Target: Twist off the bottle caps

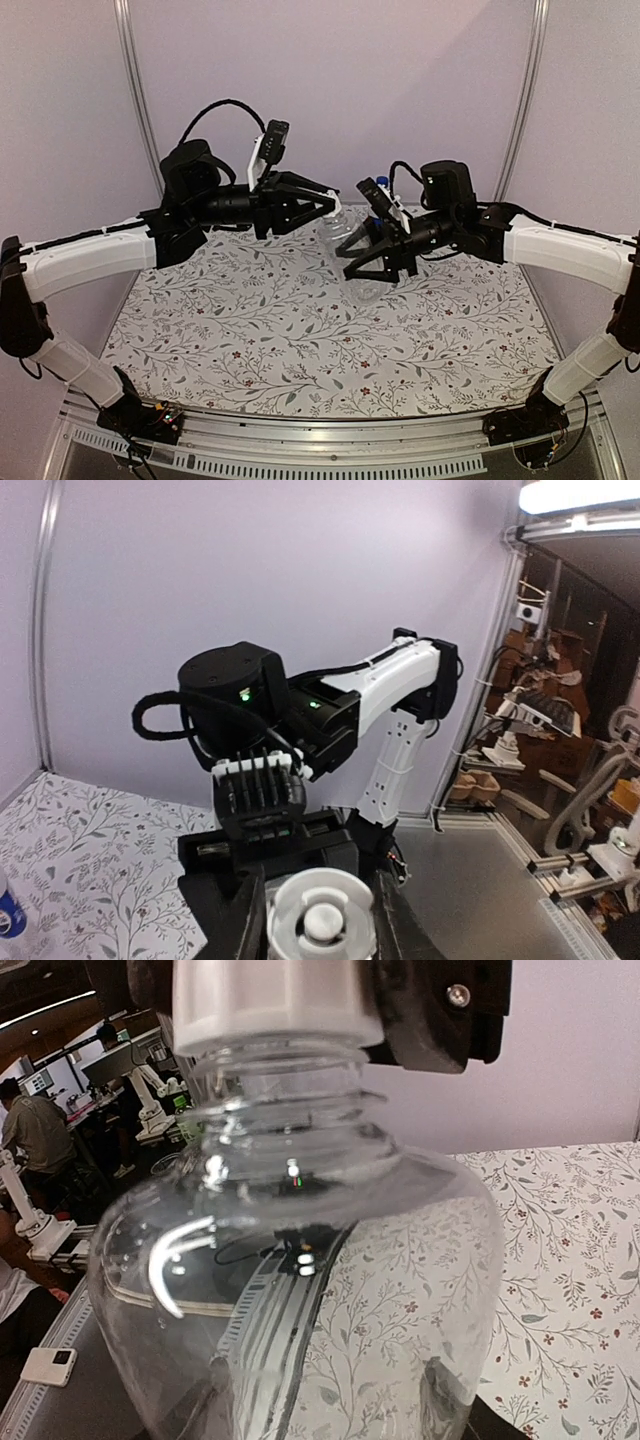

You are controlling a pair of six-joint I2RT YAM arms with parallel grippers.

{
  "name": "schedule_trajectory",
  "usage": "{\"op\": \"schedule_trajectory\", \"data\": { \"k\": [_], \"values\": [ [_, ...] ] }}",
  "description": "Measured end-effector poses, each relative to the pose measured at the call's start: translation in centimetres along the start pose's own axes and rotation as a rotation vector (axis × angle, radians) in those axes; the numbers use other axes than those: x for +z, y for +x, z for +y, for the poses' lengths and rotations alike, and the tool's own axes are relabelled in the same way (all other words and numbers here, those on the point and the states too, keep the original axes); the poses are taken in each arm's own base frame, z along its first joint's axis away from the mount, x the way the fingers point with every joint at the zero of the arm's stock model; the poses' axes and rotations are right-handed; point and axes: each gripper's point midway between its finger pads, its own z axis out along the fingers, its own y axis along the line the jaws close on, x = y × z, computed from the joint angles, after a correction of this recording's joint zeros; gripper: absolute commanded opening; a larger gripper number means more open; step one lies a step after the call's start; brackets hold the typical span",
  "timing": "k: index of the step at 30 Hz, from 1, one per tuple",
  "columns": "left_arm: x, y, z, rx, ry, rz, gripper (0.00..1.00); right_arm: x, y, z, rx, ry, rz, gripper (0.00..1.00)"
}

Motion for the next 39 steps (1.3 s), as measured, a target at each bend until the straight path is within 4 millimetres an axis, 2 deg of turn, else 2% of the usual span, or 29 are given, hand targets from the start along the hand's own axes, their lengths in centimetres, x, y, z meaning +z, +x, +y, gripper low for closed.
{"op": "schedule_trajectory", "data": {
  "k": [8, 12, 15, 20, 26, 34, 39],
  "values": [
    [-0.4, -0.7, 3.6, -0.06, -0.502, -0.063, 0.0, -1.0, -0.8, -3.8, -0.019, 0.267, 0.001, 0.6],
    [-1.2, -0.4, 5.2, -0.115, -0.699, -0.089, 0.01, -1.5, -0.5, -5.5, -0.003, 0.379, 0.015, 0.59],
    [-1.6, -0.1, 5.7, -0.14, -0.788, -0.1, 0.05, -1.4, -0.3, -5.8, 0.005, 0.405, 0.022, 0.59],
    [-2.0, 0.0, 6.1, -0.158, -0.839, -0.111, 0.11, -1.3, -0.3, -5.9, 0.011, 0.418, 0.023, 0.59],
    [-1.7, 0.0, 5.9, -0.162, -0.819, -0.11, 0.18, -1.3, -0.3, -5.5, 0.012, 0.392, 0.02, 0.59],
    [-1.3, -0.4, 5.5, -0.163, -0.789, -0.119, 0.06, -1.3, -0.6, -5.0, 0.01, 0.347, 0.006, 0.59],
    [-1.2, -0.6, 5.3, -0.172, -0.778, -0.129, 0.04, -1.2, -0.8, -4.9, 0.001, 0.338, -0.003, 0.59]
  ]
}}
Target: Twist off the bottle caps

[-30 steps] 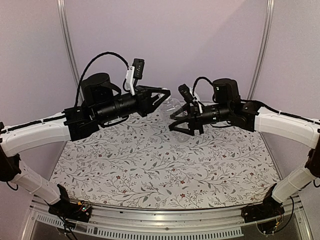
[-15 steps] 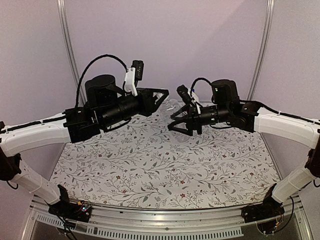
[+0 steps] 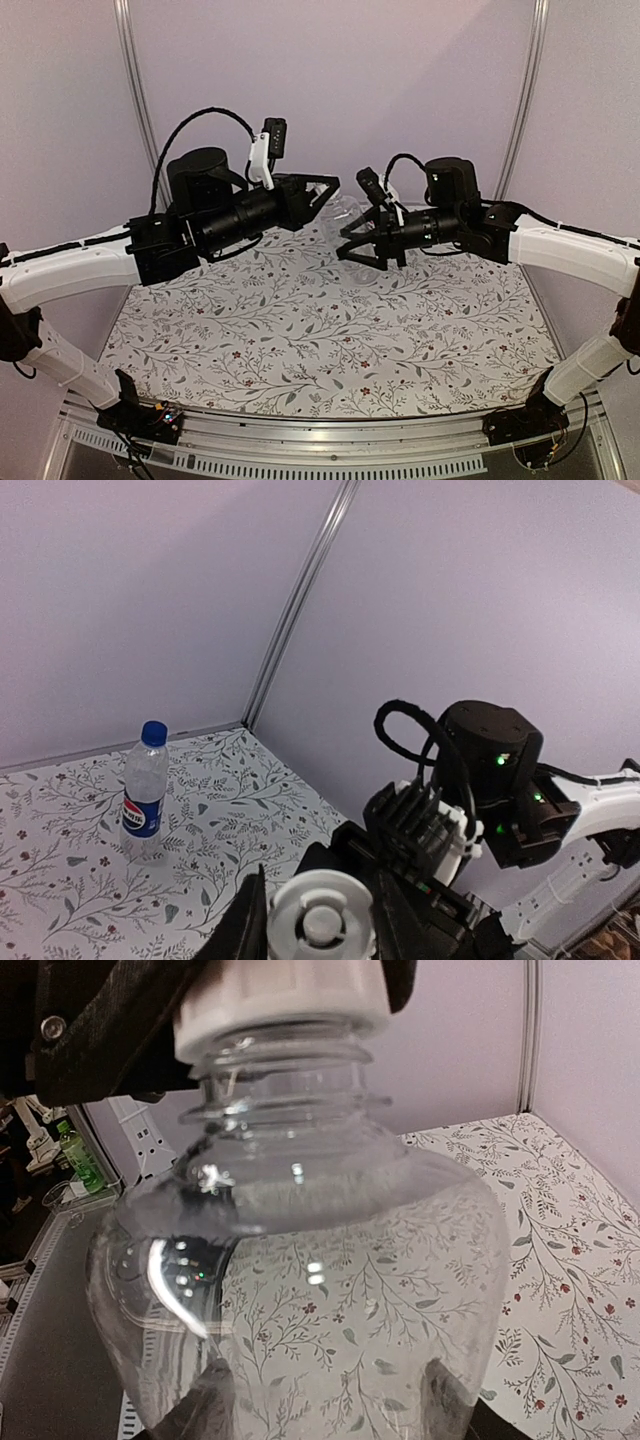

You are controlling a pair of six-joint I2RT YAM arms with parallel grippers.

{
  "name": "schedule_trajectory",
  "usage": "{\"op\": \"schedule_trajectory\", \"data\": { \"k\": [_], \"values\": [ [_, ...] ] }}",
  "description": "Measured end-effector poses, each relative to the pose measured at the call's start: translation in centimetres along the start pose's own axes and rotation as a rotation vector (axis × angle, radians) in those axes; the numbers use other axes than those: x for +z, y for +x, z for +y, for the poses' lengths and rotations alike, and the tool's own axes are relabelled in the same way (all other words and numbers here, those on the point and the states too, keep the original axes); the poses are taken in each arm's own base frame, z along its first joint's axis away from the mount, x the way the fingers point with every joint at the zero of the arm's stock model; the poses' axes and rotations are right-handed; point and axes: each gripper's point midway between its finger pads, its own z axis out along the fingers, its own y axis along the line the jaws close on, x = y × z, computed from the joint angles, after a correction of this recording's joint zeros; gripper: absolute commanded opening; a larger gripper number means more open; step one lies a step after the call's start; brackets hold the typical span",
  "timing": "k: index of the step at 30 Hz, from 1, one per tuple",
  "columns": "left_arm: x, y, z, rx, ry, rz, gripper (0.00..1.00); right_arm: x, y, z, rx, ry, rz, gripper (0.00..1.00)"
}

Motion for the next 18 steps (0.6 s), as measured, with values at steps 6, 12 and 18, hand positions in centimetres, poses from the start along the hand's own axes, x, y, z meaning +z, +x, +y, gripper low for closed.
{"op": "schedule_trajectory", "data": {
  "k": [6, 12, 18],
  "values": [
    [-0.01, 0.12, -0.04, -0.011, 0.001, 0.009, 0.17, 0.01, 0.1, 0.12, -0.001, -0.009, -0.002, 0.59],
    [-0.01, 0.13, -0.33, -0.011, 0.017, 0.013, 0.35, -0.04, 0.05, 0.5, -0.001, -0.035, -0.004, 0.59],
    [0.23, 0.54, -0.79, -0.005, 0.044, 0.031, 0.51, -0.11, -0.13, 0.92, -0.007, -0.062, -0.012, 0.59]
  ]
}}
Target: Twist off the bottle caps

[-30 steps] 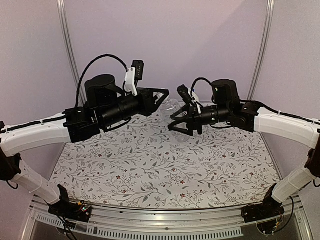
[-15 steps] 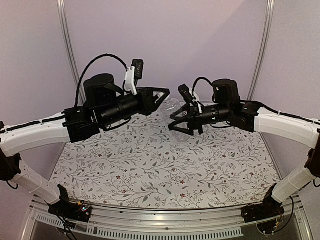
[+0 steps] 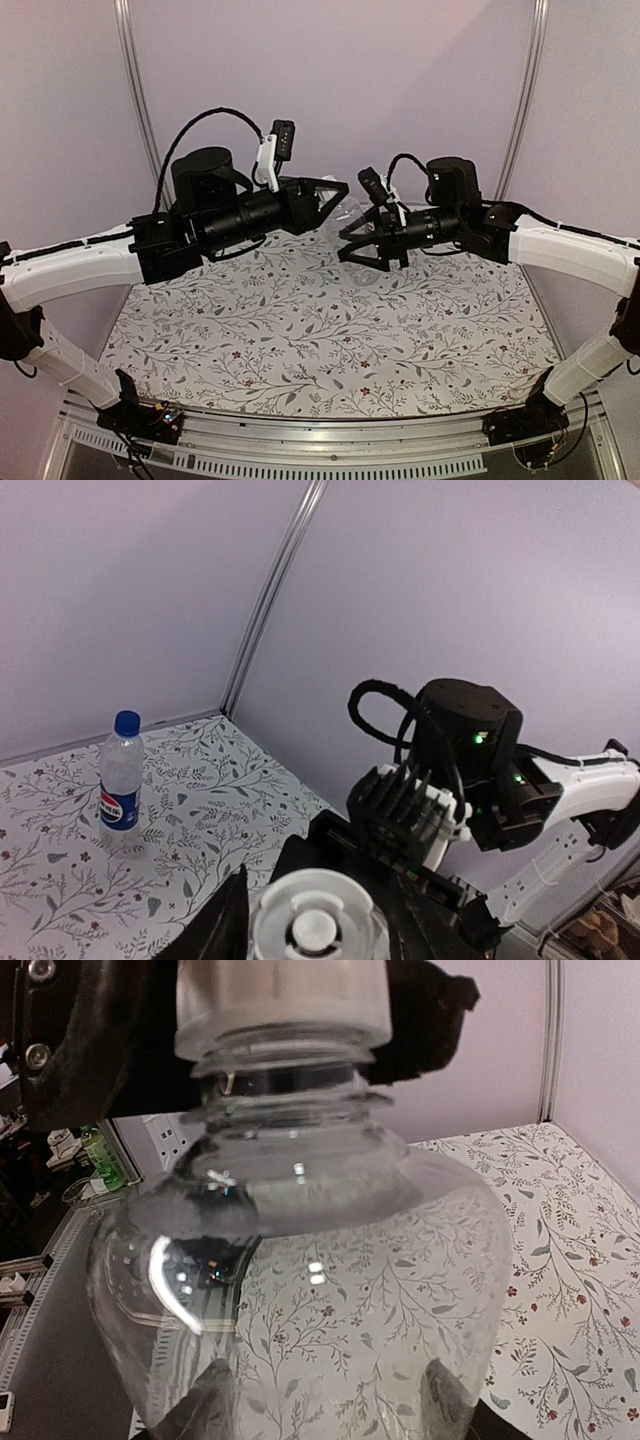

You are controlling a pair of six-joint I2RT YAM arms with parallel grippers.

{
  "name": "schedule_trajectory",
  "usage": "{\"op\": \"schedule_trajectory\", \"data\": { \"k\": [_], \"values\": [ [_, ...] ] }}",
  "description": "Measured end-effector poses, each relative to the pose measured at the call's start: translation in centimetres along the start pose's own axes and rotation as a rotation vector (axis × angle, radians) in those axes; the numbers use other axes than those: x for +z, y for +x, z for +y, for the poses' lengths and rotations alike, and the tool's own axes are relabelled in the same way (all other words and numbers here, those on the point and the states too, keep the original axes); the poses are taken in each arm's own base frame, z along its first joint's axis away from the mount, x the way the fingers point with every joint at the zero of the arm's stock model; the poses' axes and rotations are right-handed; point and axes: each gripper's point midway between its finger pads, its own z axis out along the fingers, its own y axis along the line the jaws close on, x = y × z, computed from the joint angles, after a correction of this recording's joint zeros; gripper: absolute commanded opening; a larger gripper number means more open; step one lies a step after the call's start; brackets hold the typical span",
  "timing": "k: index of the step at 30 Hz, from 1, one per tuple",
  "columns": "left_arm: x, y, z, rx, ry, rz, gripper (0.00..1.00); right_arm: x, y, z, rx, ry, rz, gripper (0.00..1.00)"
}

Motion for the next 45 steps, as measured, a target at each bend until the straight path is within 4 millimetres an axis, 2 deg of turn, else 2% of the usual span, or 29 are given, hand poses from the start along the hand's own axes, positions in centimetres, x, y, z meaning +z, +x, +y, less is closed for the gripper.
{"op": "schedule_trajectory", "data": {
  "k": [9, 12, 19, 24, 28, 32, 40, 45],
  "values": [
    [0.3, 0.5, -0.5, 0.011, 0.033, 0.023, 0.85, 0.0, -0.2, 0.4, -0.005, -0.021, -0.006, 0.59],
    [0.0, 0.4, -1.0, 0.03, 0.064, 0.023, 0.9, 0.0, -0.1, 0.4, -0.005, -0.025, -0.006, 0.59],
    [-2.5, -0.8, -2.7, 0.121, 0.184, 0.008, 0.88, -0.1, -0.2, 1.5, -0.013, -0.086, -0.009, 0.6],
    [-4.4, -2.7, -3.5, 0.21, 0.307, -0.028, 0.87, -0.4, -0.2, 3.7, -0.023, -0.215, -0.015, 0.6],
    [-5.4, -3.2, -4.2, 0.278, 0.433, -0.032, 0.83, -0.7, 0.0, 5.4, -0.022, -0.309, -0.007, 0.6],
    [-5.8, -2.5, -5.1, 0.32, 0.571, 0.005, 0.81, -0.8, -0.2, 6.6, -0.025, -0.378, -0.003, 0.6],
    [-4.8, -0.5, -6.4, 0.339, 0.795, 0.102, 0.78, -0.6, 0.1, 7.6, -0.016, -0.454, 0.008, 0.6],
    [-4.5, 0.0, -6.9, 0.338, 0.873, 0.127, 0.67, -0.4, 0.4, 7.7, -0.008, -0.47, 0.017, 0.6]
  ]
}}
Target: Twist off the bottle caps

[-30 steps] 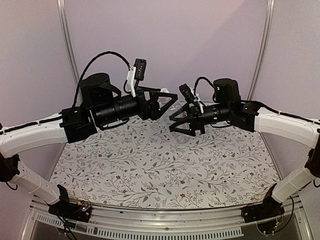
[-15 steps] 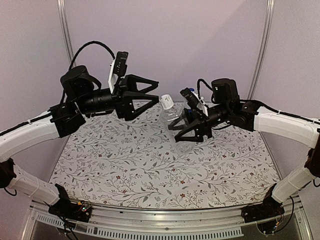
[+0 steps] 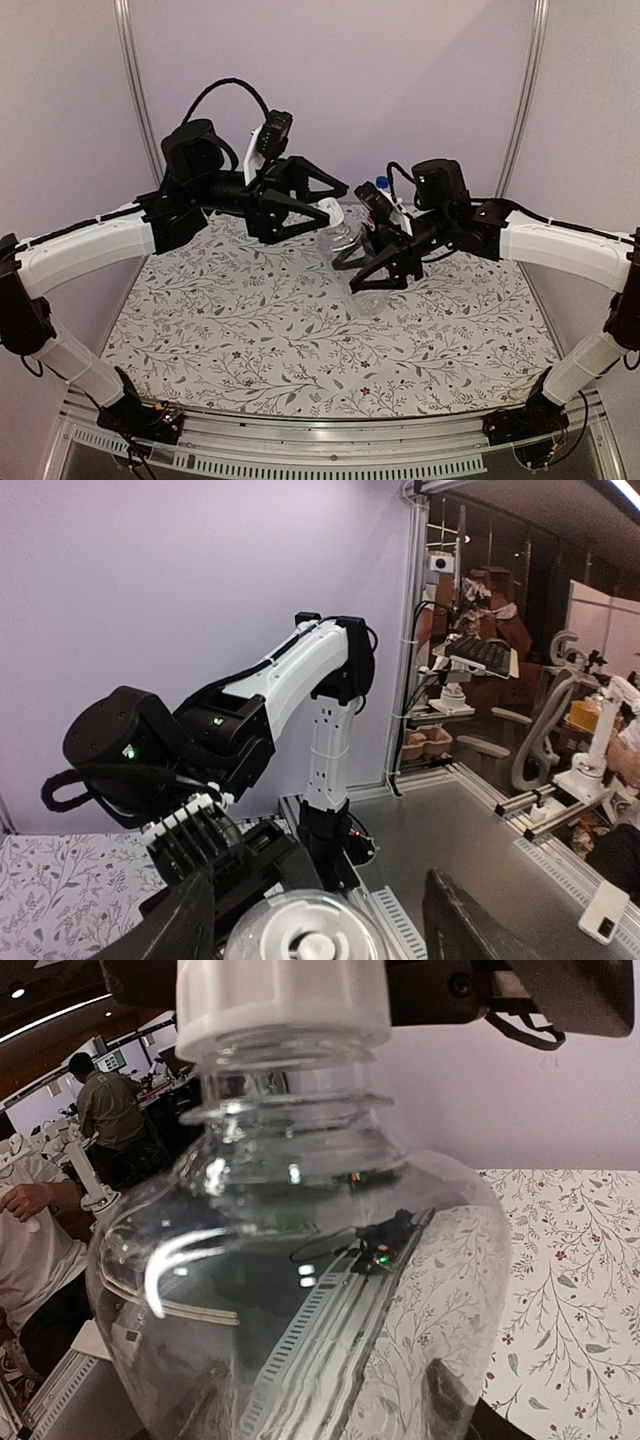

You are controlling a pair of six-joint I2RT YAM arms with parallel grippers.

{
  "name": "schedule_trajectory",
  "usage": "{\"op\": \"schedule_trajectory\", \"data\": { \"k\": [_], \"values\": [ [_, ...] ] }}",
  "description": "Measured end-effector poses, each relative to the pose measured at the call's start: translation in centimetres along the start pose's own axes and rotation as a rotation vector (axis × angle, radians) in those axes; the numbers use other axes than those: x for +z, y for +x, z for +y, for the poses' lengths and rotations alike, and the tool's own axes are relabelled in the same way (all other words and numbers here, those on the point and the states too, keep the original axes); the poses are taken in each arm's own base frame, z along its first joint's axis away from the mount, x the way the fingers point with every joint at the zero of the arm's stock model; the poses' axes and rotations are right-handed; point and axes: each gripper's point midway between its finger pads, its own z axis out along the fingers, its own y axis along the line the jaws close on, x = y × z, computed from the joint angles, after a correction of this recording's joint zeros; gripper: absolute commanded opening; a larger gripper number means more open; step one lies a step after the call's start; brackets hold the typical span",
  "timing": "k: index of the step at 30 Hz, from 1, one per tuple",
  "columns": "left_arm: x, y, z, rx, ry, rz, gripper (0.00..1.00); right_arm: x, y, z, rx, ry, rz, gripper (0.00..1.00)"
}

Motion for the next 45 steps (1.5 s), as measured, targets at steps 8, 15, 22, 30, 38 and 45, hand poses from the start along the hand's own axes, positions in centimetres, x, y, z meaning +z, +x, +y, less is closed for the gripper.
{"op": "schedule_trajectory", "data": {
  "k": [8, 15, 22, 30, 38, 45],
  "values": [
    [0.4, 0.8, -0.2, -0.027, 0.066, 0.008, 0.48, 0.1, 0.3, 0.0, 0.01, -0.003, 0.007, 0.6],
    [0.4, 0.8, -0.4, -0.031, 0.08, 0.006, 0.3, 0.1, 0.4, 0.0, 0.008, -0.003, 0.009, 0.6],
    [0.0, 1.1, 0.6, -0.043, 0.0, 0.006, 0.04, 0.0, 0.6, -1.4, 0.008, 0.08, 0.024, 0.59],
    [-1.8, 0.7, 4.4, -0.142, -0.402, -0.011, 0.0, -1.3, -0.2, -5.3, -0.011, 0.347, 0.041, 0.59],
    [-3.6, 0.7, 7.0, -0.254, -0.846, -0.092, 0.0, -2.6, -0.7, -7.9, -0.007, 0.546, 0.047, 0.59],
    [-4.8, 1.0, 8.0, -0.323, -0.978, -0.147, 0.0, -2.9, -0.4, -8.7, 0.019, 0.612, 0.054, 0.59]
  ]
}}
